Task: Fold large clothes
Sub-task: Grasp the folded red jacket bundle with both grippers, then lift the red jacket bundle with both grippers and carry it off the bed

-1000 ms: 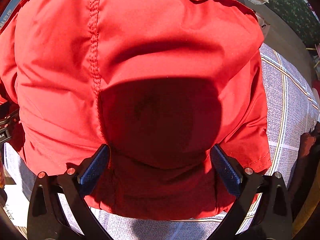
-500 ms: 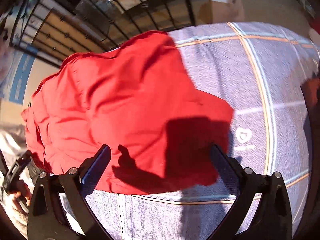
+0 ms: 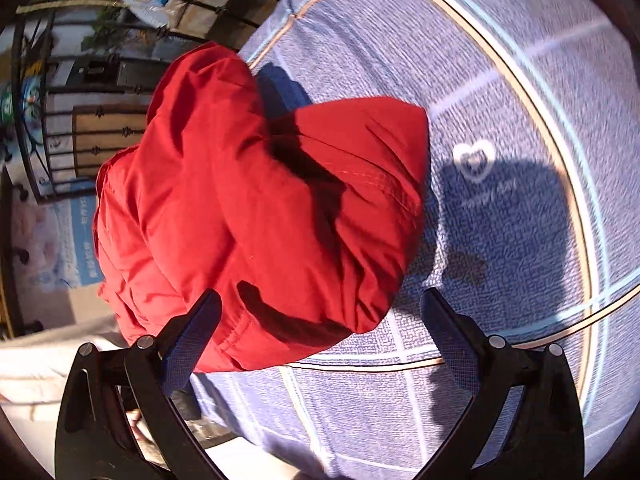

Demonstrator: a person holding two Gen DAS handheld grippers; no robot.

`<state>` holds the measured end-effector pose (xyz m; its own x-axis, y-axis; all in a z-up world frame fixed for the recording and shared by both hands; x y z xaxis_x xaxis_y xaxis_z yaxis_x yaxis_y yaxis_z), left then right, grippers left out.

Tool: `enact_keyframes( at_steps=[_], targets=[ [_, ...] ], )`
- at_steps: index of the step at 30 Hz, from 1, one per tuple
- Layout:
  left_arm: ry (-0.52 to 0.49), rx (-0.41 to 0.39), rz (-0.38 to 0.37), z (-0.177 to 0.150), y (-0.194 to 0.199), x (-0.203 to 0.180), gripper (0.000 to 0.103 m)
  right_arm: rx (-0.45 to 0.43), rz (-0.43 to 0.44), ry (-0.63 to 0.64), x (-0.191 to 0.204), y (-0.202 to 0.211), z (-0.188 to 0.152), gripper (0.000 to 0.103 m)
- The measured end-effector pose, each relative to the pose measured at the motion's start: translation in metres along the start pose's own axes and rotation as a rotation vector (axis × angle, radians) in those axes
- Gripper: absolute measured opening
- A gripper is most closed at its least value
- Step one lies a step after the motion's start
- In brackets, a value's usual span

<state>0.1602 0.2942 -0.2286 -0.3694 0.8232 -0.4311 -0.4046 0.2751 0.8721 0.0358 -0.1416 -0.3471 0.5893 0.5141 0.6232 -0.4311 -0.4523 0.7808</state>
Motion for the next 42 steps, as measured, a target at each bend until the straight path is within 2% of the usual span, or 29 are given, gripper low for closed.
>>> enact_keyframes(
  at_steps=[6,9,12,17,20,26,29,31,32,34,36,37,42],
  targets=[
    [0.096,0.038,-0.083,0.004,-0.026,0.011,0.098,0.031,0.084,-0.050,-0.008,-0.013,0.006,0.098],
    [0.099,0.045,-0.094,0.007,-0.033,0.014,0.098,0.037,0.133,-0.038,-0.003,-0.021,0.012,0.098],
    [0.113,0.047,-0.100,0.011,-0.040,0.015,0.098,0.043,0.146,-0.038,-0.004,-0.032,0.021,0.098],
    [0.143,0.025,-0.100,0.014,-0.053,0.012,0.098,0.037,0.199,-0.069,-0.007,-0.042,0.035,0.098],
    [0.165,0.012,-0.090,0.017,-0.063,0.010,0.098,0.034,0.213,-0.112,-0.011,-0.052,0.040,0.098],
    [0.153,0.001,-0.032,0.020,-0.074,-0.001,0.098,0.019,0.184,-0.135,-0.015,-0.058,0.041,0.099],
    [0.132,-0.021,-0.010,0.019,-0.067,-0.005,0.087,0.023,0.148,-0.135,-0.009,-0.059,0.042,0.097],
    [0.119,-0.036,-0.003,0.019,-0.060,-0.008,0.072,0.010,0.117,-0.114,-0.003,-0.058,0.043,0.084],
    [0.113,-0.041,-0.002,0.019,-0.057,-0.009,0.068,-0.002,0.109,-0.101,0.001,-0.054,0.043,0.078],
    [0.104,-0.051,-0.004,0.018,-0.048,-0.012,0.054,-0.022,0.093,-0.064,0.011,-0.044,0.042,0.058],
    [0.090,-0.058,-0.006,0.020,-0.038,-0.015,0.047,-0.026,0.089,-0.028,0.022,-0.034,0.041,0.046],
    [0.075,-0.061,-0.005,0.019,-0.034,-0.017,0.042,-0.025,0.086,0.001,0.030,-0.028,0.040,0.041],
    [0.005,-0.066,-0.014,0.010,-0.011,-0.028,0.033,-0.060,0.052,0.163,0.078,0.010,0.039,0.034]
  ],
)
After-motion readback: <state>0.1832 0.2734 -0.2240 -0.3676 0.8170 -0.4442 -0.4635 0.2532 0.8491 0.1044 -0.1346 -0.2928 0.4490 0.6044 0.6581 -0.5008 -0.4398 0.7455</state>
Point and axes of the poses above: each gripper's, at about its wrist camera, not at the fingertips, and y roughly against the way its jaws point, x to its left, z to its top, the point moved 8 cm from there along -y, roughly the way its jaws point, and after that the axes turned 5 degrees about -x, right-handed, at the moved point
